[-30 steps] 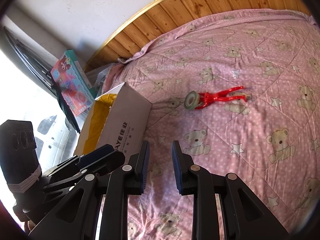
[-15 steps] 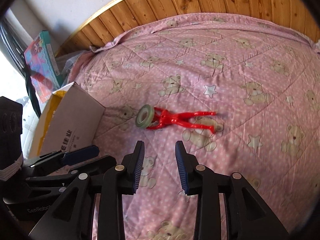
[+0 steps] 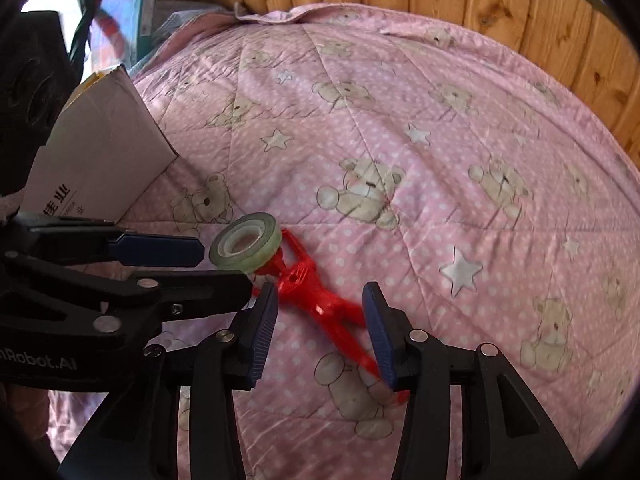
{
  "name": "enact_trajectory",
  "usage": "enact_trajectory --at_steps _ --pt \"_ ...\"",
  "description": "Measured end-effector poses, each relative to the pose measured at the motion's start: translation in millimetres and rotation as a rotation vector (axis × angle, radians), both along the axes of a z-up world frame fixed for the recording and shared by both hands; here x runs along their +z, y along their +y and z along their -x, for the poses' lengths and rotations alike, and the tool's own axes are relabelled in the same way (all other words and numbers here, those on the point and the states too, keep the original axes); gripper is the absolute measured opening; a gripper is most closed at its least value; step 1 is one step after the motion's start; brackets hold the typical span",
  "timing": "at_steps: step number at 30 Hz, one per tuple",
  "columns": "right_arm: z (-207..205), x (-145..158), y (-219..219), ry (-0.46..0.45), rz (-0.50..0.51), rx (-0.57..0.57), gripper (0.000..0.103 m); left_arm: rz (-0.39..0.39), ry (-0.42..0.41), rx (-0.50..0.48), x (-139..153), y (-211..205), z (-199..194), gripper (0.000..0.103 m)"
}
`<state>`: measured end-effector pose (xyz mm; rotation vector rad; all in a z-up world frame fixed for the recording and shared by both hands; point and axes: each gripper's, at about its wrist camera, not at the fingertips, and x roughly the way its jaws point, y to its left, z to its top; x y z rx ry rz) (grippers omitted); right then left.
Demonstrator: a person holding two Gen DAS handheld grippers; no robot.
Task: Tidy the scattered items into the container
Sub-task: 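Grasp the red toy figure with the right tool while the left approaches the tape roll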
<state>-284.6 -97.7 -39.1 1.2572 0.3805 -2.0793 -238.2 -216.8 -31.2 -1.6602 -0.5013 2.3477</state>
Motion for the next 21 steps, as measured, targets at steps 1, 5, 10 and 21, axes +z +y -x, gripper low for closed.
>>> enact_trajectory --at_steps 1,5,10,21 --pt "3 -4 0 -0.017 0.003 0.015 0.049 0.007 0.001 0.001 -3 0 4 0.053" --pt "1 -9 3 -0.026 0.001 0.042 0.049 0.019 0.018 0.017 -9 -1 17 0.059" --pt "-1 -10 9 -0.064 0.009 0.003 0.024 0.102 0.063 -0.024 -15 4 23 0.038" --pt "-6 10 31 -0.124 0.176 -0.164 0.02 0.064 0.118 -0.03 2 -10 18 0.007"
